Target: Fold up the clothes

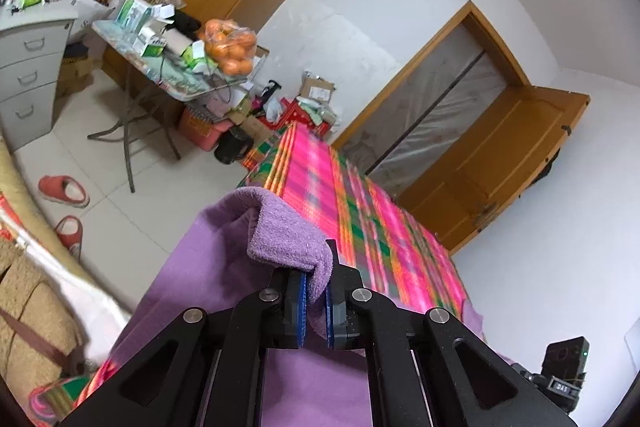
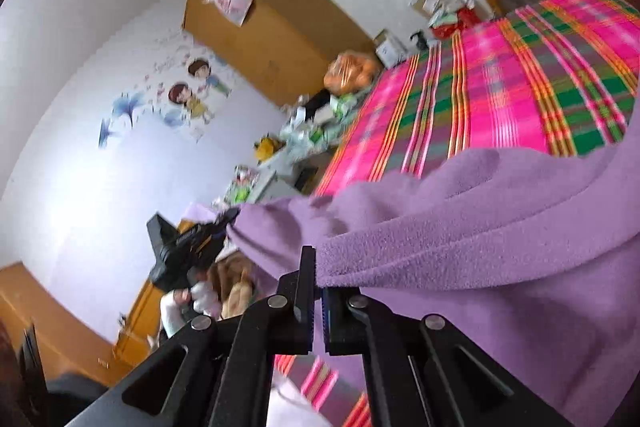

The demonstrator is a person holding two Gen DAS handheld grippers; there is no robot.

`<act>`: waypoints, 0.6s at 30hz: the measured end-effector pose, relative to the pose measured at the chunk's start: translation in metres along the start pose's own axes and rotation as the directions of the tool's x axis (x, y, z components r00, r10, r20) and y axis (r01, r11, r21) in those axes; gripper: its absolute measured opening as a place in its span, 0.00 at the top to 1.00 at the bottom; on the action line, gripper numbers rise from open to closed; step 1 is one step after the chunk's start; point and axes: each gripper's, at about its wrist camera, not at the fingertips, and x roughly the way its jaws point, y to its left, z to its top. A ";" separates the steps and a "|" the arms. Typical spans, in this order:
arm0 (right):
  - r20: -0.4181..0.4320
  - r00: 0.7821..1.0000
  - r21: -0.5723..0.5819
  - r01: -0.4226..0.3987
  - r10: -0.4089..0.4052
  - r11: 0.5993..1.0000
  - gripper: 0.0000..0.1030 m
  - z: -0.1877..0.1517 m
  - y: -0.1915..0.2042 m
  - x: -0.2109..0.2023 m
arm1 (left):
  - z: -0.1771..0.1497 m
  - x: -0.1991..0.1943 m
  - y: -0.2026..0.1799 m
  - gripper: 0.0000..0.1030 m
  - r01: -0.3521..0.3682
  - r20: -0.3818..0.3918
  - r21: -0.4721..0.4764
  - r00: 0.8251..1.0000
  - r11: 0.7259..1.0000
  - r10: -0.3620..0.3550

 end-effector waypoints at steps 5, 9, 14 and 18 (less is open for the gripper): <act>-0.132 0.991 0.058 0.020 -0.013 0.998 0.97 -0.041 -0.029 0.020 | -0.044 0.001 0.045 0.94 -0.076 -0.102 -0.048 0.992 0.996 0.071; -0.199 0.980 0.103 0.050 -0.029 0.993 0.97 -0.061 -0.048 0.038 | -0.056 0.002 0.070 0.95 -0.088 -0.134 -0.105 0.988 0.991 0.073; -0.158 0.987 0.023 0.026 -0.022 0.999 0.97 -0.054 -0.025 0.027 | -0.045 -0.016 0.050 0.95 -0.056 -0.066 -0.029 0.996 0.998 0.054; -0.186 0.982 0.005 0.026 -0.025 1.000 0.97 -0.062 -0.024 0.031 | -0.047 -0.015 0.056 0.95 -0.071 -0.074 -0.019 0.995 0.997 0.069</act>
